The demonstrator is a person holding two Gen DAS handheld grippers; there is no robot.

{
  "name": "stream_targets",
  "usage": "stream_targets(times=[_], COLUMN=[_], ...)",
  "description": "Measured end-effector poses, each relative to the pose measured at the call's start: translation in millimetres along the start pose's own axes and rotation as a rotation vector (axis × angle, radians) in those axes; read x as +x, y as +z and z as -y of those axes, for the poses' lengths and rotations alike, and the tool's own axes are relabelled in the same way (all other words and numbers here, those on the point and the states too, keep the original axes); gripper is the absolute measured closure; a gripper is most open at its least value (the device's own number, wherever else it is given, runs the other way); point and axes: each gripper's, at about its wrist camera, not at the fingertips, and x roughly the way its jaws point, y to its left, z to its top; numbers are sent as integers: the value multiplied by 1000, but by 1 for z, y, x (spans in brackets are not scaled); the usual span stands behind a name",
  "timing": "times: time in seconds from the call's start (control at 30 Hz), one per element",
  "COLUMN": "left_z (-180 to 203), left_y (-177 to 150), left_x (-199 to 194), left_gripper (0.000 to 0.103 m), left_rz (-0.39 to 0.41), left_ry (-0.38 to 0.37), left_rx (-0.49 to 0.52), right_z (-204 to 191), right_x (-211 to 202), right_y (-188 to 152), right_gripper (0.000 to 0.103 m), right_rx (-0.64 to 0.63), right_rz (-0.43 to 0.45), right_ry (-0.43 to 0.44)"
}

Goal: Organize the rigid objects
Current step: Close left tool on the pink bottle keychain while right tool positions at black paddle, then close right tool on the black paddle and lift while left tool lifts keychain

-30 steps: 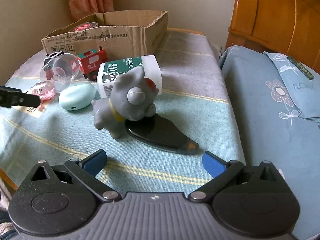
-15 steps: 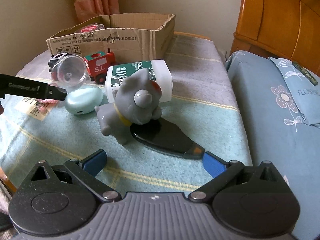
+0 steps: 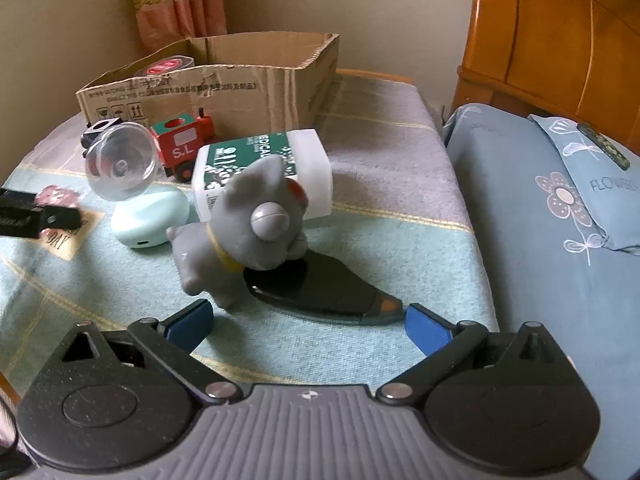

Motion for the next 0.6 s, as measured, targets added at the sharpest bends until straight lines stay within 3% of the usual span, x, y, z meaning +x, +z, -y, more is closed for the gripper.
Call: stream_targets(times=[0.23,0.43,0.6], left_z=[7,11,9], left_y=[2,4,5], left_x=[1,3,2], left_gripper=[38,39,39], left_rz=[13,20,16], left_ry=[-1,2,-4], left_rx=[10,11,12], right_z=[1,16,7], right_x=[-1,-2,7], right_y=[0,2,11], right_gripper=[0,0,0], right_rx=[4,127,147], right_rz=[-5,-4,3], right_ry=[-15,-5,-16])
